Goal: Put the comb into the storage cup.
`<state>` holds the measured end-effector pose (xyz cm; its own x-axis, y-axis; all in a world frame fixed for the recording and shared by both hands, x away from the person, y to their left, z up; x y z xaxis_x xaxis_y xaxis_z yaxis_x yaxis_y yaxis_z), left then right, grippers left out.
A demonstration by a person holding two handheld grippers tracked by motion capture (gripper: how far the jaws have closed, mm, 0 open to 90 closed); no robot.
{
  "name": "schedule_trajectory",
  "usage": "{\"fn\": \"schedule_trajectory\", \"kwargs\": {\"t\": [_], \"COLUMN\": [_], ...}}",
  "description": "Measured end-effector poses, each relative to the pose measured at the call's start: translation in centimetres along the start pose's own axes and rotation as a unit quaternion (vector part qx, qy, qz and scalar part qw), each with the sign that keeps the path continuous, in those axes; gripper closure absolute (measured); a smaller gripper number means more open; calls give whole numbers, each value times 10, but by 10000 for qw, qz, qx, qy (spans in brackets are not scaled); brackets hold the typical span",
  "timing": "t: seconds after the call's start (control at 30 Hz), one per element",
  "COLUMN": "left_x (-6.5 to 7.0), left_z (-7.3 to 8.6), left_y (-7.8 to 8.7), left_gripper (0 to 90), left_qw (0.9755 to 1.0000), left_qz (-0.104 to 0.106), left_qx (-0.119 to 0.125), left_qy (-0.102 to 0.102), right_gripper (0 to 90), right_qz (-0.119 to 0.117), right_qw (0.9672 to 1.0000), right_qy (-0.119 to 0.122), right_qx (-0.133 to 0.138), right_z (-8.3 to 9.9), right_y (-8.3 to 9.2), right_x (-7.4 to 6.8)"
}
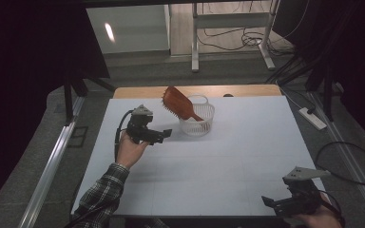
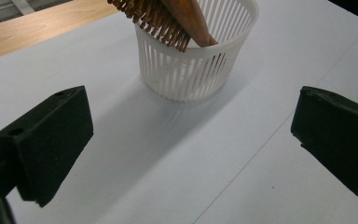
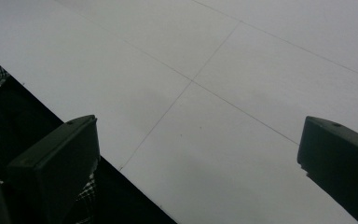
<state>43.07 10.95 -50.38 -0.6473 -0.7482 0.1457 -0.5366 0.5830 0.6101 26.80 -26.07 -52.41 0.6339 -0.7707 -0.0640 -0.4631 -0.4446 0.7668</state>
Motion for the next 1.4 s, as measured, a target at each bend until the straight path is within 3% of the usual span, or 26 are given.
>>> {"fn": "schedule_trajectory", "kwargs": {"t": [0.47,1.4], "left_x": [2,14], "left_z": [8,34], "left_y": [13,40], "left_gripper": [0,0], "left_qw": [9999,9999], "left_qz": [32,-89], "left_qx": [71,-57], "left_qy": [105,-34], "right_gripper": [0,0], "right_qz": [7,134], "right_qw": [10000,9999], "right_qy": [17,-43], "right_qx": [-3,59], "right_z": [0,-1], "right_y": [0,1], "right_x": [0,2]}}
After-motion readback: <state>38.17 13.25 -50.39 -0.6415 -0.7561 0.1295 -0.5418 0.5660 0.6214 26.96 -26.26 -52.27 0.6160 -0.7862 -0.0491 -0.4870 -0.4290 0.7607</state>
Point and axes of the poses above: each handheld gripper's, and its own axes: y roughly backward along the jaws, z roughly out of its underside, x roughly to its right, the point moved 10 cm from there along -y, roughly forward along the jaws
